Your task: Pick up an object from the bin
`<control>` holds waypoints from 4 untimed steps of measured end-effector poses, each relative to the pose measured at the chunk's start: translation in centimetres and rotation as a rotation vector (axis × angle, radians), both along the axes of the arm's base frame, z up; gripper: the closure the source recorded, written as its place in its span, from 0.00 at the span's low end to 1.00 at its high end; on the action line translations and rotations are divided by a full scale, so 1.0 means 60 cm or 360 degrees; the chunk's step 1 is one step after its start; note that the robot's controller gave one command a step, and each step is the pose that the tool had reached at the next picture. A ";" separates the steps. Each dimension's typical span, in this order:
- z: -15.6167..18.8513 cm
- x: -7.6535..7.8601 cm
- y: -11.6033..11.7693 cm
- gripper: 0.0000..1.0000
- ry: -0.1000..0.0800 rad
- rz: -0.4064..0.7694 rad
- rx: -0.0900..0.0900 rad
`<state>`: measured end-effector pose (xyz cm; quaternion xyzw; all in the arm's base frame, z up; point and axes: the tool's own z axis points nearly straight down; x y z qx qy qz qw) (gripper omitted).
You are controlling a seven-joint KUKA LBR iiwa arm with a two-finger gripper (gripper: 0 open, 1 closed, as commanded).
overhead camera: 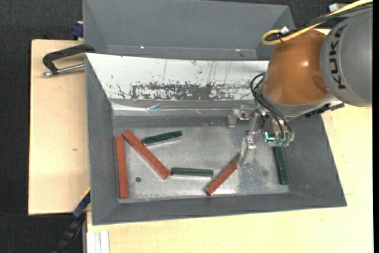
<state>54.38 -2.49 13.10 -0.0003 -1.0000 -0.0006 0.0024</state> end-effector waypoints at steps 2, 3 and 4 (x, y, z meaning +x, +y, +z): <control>0.005 0.002 0.000 0.00 -0.0010 0.0003 -0.0001; 0.026 -0.025 -0.008 0.00 -0.0006 0.0163 0.0000; -0.101 -0.051 -0.021 1.00 -0.0012 0.0574 0.0001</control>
Offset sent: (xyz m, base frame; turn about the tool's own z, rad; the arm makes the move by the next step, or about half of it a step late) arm -0.0461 -0.0045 -0.0610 -0.2534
